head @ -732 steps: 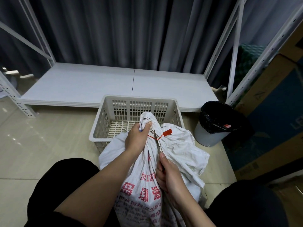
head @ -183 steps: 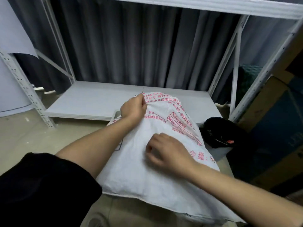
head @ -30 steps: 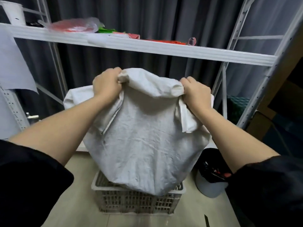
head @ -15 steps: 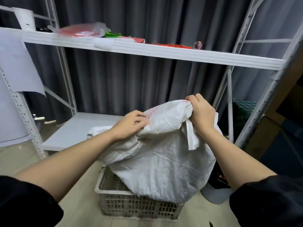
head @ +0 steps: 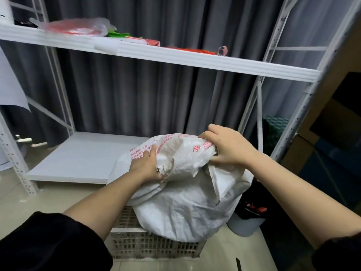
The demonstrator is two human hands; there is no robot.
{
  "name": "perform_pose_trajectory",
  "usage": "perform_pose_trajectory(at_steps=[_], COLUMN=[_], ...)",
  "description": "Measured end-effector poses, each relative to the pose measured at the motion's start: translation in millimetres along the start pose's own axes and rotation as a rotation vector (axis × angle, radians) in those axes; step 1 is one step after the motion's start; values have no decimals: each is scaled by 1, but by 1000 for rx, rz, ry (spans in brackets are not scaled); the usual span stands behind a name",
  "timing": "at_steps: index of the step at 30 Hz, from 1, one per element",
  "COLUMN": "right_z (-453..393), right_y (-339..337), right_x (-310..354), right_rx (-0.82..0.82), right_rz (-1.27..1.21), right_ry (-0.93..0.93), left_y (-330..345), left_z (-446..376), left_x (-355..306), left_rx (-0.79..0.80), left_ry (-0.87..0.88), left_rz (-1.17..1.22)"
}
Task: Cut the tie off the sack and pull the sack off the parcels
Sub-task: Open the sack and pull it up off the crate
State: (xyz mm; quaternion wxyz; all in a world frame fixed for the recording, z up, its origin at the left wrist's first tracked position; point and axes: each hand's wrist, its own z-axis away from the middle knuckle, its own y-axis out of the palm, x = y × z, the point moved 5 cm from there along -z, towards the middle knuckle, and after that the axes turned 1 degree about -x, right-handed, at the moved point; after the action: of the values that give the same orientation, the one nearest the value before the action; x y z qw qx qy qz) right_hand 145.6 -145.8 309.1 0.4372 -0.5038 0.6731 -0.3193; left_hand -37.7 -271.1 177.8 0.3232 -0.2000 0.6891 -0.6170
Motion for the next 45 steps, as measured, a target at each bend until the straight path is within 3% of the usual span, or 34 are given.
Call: perform_pose_trajectory(at_steps=[4,8,10,14,17,21,26,31,33,34,37,40,45], right_z=[12,8,4,9,11,5,15,7,5,4,-1,-10,-21], right_y=[4,10,21,53,78,89,84,52,44,41,32,22,-3], right_x=[8,8,8,4,8,9,0,12,16,18,29,36,44], right_rx=[146,209,281,440,508,332,13,-269,-303,-315,-323,-331,-394], right_rz=[8,-248,-332,-302,-266,-33,-204,-227,-232,-254,-354,-462,-524], right_ry=[-54,146,249,480,620,629,663,600,591,592,558,530,426], left_y=[-3,-6,-16,-67,-100,-104,-94,-77,-64,-60,-51,-45,-68], left_z=[-5,-2,2,10,17,25,30,24,25,24,30,32,39], left_x=[-3,-8,-12,2,-1,-3,2,31,37,39,32,23,18], left_rx=[-69,-123,-227,-523,-657,-616,-452,-127,103,156,72,-83,-479], left_ry=[12,62,92,-17,96,153,461,253,174,152,211,281,237], left_rz=[-14,-57,-51,209,216,305,226,729,621,437,-6,108,301])
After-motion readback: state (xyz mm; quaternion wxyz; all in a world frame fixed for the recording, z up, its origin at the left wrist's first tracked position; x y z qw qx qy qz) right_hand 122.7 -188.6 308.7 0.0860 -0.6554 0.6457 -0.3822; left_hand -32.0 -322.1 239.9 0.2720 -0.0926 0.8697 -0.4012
